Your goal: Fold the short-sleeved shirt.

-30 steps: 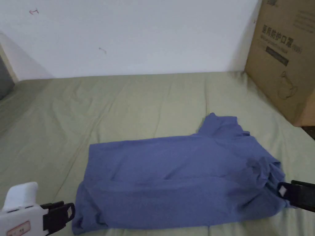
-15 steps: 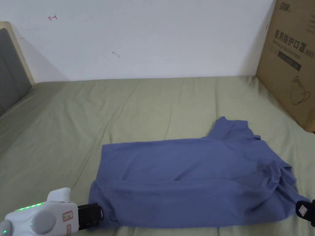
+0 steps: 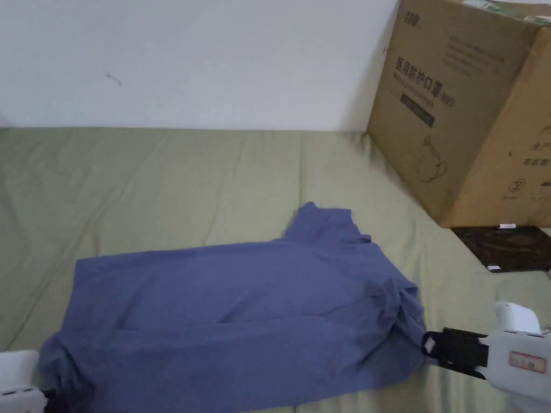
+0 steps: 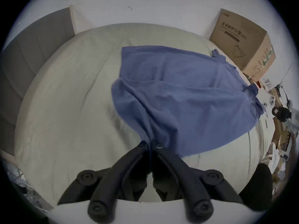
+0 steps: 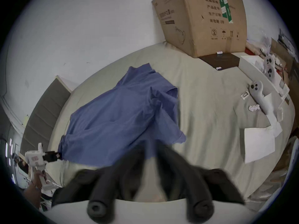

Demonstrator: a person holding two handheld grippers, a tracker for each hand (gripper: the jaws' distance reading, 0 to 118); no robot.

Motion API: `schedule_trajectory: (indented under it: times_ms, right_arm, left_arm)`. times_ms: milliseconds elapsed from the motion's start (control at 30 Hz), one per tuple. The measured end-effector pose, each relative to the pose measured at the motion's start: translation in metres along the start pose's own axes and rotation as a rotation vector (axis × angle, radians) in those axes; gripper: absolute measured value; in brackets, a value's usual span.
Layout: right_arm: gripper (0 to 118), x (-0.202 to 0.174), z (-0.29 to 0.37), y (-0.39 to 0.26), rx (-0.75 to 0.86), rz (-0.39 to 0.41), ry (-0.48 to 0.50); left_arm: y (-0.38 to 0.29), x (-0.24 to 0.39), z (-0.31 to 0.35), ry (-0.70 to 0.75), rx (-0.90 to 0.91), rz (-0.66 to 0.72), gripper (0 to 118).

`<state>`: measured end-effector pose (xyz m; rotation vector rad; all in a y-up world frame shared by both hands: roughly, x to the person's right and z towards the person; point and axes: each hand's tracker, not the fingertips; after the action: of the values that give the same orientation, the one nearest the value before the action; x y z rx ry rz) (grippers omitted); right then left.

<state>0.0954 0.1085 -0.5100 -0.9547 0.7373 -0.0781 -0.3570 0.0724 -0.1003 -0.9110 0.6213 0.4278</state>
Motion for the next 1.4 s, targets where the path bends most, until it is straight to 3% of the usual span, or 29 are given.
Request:
schedule_trajectory:
  times_ms: [33, 67, 233, 300, 367, 433, 500, 533, 900, 1133, 1233, 1267, 1300, 1333, 1400]
  right_arm:
    - [103, 0.006, -0.012, 0.006, -0.047, -0.018, -0.008]
    - [118, 0.012, -0.026, 0.011, -0.095, -0.017, -0.034]
    - [117, 0.04, -0.074, 0.031, -0.139, -0.112, -0.137]
    - [105, 0.052, -0.084, 0.03, -0.193, -0.148, -0.152]
    - [72, 0.055, -0.09, 0.029, -0.233, -0.159, -0.138]
    - [54, 0.044, -0.09, 0.027, -0.25, -0.055, -0.215]
    - [17, 0.033, -0.085, 0.027, -0.265, 0.064, -0.175]
    - [9, 0.025, -0.082, 0.024, -0.265, 0.087, -0.157]
    - [5, 0.025, 0.013, 0.015, -0.217, 0.135, -0.087]
    - [5, 0.055, 0.049, -0.059, -0.295, 0.05, -0.112]
    - [5, 0.058, 0.047, -0.081, -0.297, 0.055, -0.111]
    - [6, 0.056, 0.046, -0.083, -0.292, 0.051, -0.104]
    - [22, 0.053, 0.046, -0.084, -0.283, 0.047, -0.112]
    - [49, 0.049, 0.046, -0.084, -0.258, 0.051, -0.147]
    - [111, 0.043, 0.047, -0.083, -0.245, 0.065, -0.169]
  left_arm:
    - [0.001, -0.007, 0.003, 0.004, 0.009, 0.009, 3]
    - [0.002, -0.01, 0.008, 0.005, 0.012, 0.023, 3]
    - [0.006, -0.011, 0.018, -0.028, 0.013, 0.08, 3]
    - [0.005, -0.011, 0.017, -0.026, 0.005, 0.08, 3]
    - [0.004, -0.007, 0.014, -0.022, -0.008, 0.075, 3]
    - [0.001, -0.007, 0.013, -0.02, -0.017, 0.07, 3]
    - [0.002, -0.007, 0.012, -0.027, -0.018, 0.071, 3]
    - [0.002, -0.008, 0.013, -0.029, -0.014, 0.075, 3]
    - [0.007, -0.03, 0.059, -0.05, 0.011, 0.073, 3]
    - [-0.059, -0.041, 0.084, -0.087, -0.096, 0.101, 3]
    - [-0.077, -0.04, 0.08, -0.099, -0.12, 0.088, 5]
    - [-0.08, -0.041, 0.077, -0.1, -0.118, 0.086, 11]
    - [-0.08, -0.043, 0.074, -0.1, -0.119, 0.088, 26]
    - [-0.079, -0.042, 0.075, -0.085, -0.112, 0.088, 50]
    - [-0.076, -0.042, 0.08, -0.074, -0.089, 0.086, 114]
